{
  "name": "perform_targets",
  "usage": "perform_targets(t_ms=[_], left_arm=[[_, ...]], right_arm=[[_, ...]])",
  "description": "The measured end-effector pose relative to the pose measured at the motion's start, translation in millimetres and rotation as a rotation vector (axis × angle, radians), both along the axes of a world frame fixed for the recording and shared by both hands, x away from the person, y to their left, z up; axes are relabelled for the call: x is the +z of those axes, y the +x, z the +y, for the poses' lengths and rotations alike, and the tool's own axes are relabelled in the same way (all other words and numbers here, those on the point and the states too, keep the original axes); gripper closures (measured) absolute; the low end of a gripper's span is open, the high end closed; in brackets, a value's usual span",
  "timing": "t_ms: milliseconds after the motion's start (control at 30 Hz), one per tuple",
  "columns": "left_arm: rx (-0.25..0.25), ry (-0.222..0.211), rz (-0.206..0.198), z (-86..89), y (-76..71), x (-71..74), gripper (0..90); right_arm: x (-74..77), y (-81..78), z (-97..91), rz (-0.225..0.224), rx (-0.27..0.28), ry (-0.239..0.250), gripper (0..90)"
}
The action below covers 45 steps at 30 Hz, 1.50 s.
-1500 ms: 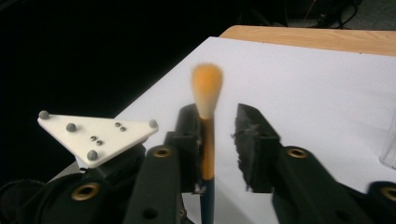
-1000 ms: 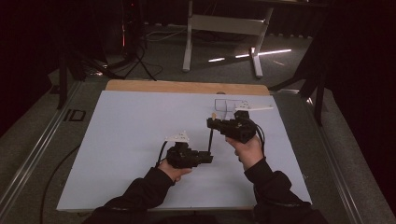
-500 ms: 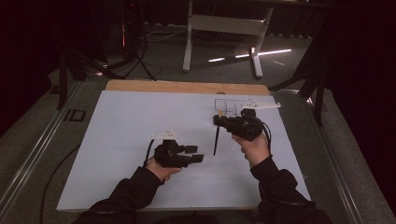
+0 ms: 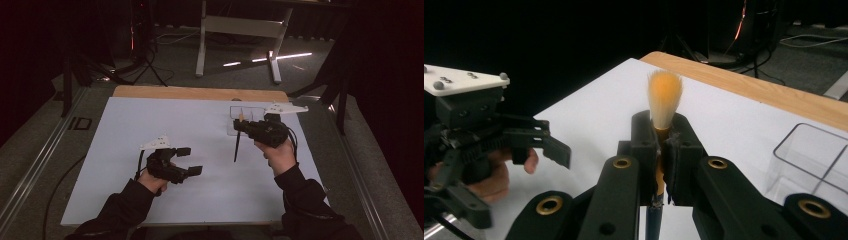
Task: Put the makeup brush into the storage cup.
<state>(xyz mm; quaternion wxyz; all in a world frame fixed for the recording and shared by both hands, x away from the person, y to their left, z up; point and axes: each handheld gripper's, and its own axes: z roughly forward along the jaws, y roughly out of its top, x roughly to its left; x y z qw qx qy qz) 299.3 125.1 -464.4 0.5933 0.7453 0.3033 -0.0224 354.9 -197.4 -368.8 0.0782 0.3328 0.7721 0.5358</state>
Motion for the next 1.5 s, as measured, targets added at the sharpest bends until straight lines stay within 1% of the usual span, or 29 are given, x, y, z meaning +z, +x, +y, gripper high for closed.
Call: perform_targets(t_ms=[33, 67, 100, 200, 233, 267, 300, 367, 400, 467, 500, 567, 600, 633, 667, 733, 767, 800, 867, 933, 967, 1000, 1067, 1167, 1267, 1333, 1367, 1500], left_arm=[[0.0, 0.0, 0.0, 0.0, 0.0, 0.0, 1.3], [-0.007, -0.006, 0.004, 5.7, -0.3, -1.2, 0.4], [0.006, -0.005, 0.002, 8.3, -1.2, -1.9, 0.0], [0.038, -0.03, -0.013, 17.7, -3.4, -5.3, 0.0], [0.044, -0.042, -0.009, 21.4, -4.2, -6.3, 0.0], [0.059, -0.033, -0.006, 25.0, -4.7, -7.0, 0.0], [0.085, -0.018, -0.015, 29.6, -5.8, -7.6, 0.0], [0.095, -0.003, -0.02, 35.4, -7.0, -8.8, 0.0], [0.112, 0.008, -0.031, 39.7, -8.0, -9.8, 0.0], [0.121, 0.011, -0.024, 46.0, -9.1, -11.3, 0.0], [0.136, 0.0, -0.029, 49.9, -10.4, -12.6, 0.0], [0.162, 0.012, -0.037, 56.8, -12.5, -15.0, 0.0], [0.162, 0.012, -0.037, 56.8, -12.5, -15.0, 0.0], [0.193, 0.022, -0.043, 63.6, -14.6, -17.8, 0.0], [0.204, 0.022, -0.043, 67.0, -15.4, -19.2, 0.0], [0.226, 0.03, -0.058, 72.9, -17.9, -21.5, 0.0], [0.238, 0.041, -0.069, 76.3, -19.4, -22.7, 0.0], [0.243, 0.038, -0.07, 77.8, -20.3, -23.6, 0.0], [0.261, 0.05, -0.073, 81.7, -21.9, -26.1, 0.0], [0.278, 0.044, -0.064, 85.2, -22.6, -29.8, 0.0], [0.286, 0.044, -0.063, 86.2, -22.8, -31.0, 0.0], [0.287, 0.039, -0.059, 87.2, -22.9, -32.2, 0.0], [0.298, 0.039, -0.061, 88.7, -23.0, -33.6, 0.0], [0.296, 0.028, -0.062, 89.5, -22.9, -34.4, 0.0], [0.311, 0.023, -0.059, 90.8, -22.4, -36.6, 0.0], [0.314, 0.01, -0.06, 91.6, -22.5, -37.9, 0.0], [0.316, 0.006, -0.055, 92.0, -22.5, -38.1, 0.0], [0.314, 0.008, -0.071, 92.5, -23.5, -38.5, 0.0]], right_arm=[[0.8, 0.1, -0.5, -0.006, 0.001, -0.001, 84.4], [2.2, 0.3, -1.3, -0.008, 0.001, 0.0, 84.4], [3.3, 0.3, -1.8, -0.011, -0.001, -0.002, 84.4], [7.7, 1.7, -4.2, -0.019, -0.006, 0.002, 84.4], [9.2, 2.5, -4.7, -0.023, -0.008, 0.001, 84.4], [10.9, 3.2, -5.4, -0.027, -0.009, -0.001, 84.4], [12.5, 4.2, -6.1, -0.03, -0.008, 0.0, 84.4], [16.1, 6.5, -7.1, -0.042, -0.012, -0.005, 84.5], [18.1, 7.7, -7.8, -0.048, -0.013, -0.005, 84.4], [21.9, 10.4, -9.1, -0.065, -0.012, -0.004, 84.4], [24.0, 11.4, -9.8, -0.068, -0.013, -0.003, 84.4], [28.1, 13.8, -11.2, -0.087, -0.02, -0.005, 84.4], [30.4, 15.0, -11.9, -0.094, -0.023, -0.007, 84.4], [33.1, 16.5, -12.9, -0.108, -0.025, -0.006, 84.4], [34.8, 17.5, -13.4, -0.116, -0.026, -0.008, 84.4], [39.3, 21.3, -15.2, -0.126, -0.041, -0.011, 84.4], [40.6, 22.8, -15.7, -0.128, -0.043, -0.012, 84.4], [42.6, 25.2, -16.6, -0.13, -0.051, -0.012, 84.4], [45.0, 29.1, -18.0, -0.136, -0.059, -0.015, 84.4], [47.6, 34.5, -20.2, -0.143, -0.066, -0.007, 84.4], [48.8, 36.7, -20.9, -0.155, -0.07, -0.008, 84.4], [49.8, 38.5, -21.4, -0.16, -0.074, -0.009, 84.4], [52.6, 43.3, -22.7, -0.17, -0.079, -0.009, 84.4], [57.0, 50.4, -24.2, -0.181, -0.091, -0.018, 84.4], [61.1, 56.3, -26.3, -0.193, -0.106, -0.021, 84.4], [63.2, 59.8, -27.8, -0.216, -0.107, -0.02, 84.4], [63.8, 61.9, -28.2, -0.224, -0.115, -0.028, 84.4], [63.5, 71.2, -30.0, -0.228, -0.139, -0.034, 84.4]])
